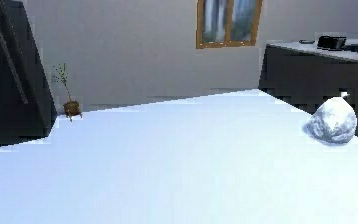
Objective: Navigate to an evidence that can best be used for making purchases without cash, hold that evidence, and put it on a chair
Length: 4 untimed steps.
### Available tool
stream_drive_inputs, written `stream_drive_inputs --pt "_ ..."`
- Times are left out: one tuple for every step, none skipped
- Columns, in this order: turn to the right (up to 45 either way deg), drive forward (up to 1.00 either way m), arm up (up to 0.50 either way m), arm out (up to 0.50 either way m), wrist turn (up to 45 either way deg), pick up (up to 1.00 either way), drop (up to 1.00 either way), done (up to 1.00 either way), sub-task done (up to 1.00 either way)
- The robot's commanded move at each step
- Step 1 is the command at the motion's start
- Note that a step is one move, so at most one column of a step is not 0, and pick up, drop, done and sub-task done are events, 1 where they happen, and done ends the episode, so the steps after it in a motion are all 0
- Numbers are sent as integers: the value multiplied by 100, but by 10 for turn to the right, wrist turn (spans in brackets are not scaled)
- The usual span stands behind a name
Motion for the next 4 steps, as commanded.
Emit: stream_drive_inputs --pt "210 0 0 0 0 0 0 0 0" --pt "0 0 0 48 0 0 0 0 0" --pt "0 0 0 0 450 0 0 0 0" --pt "0 0 0 0 300 0 0 0 0"
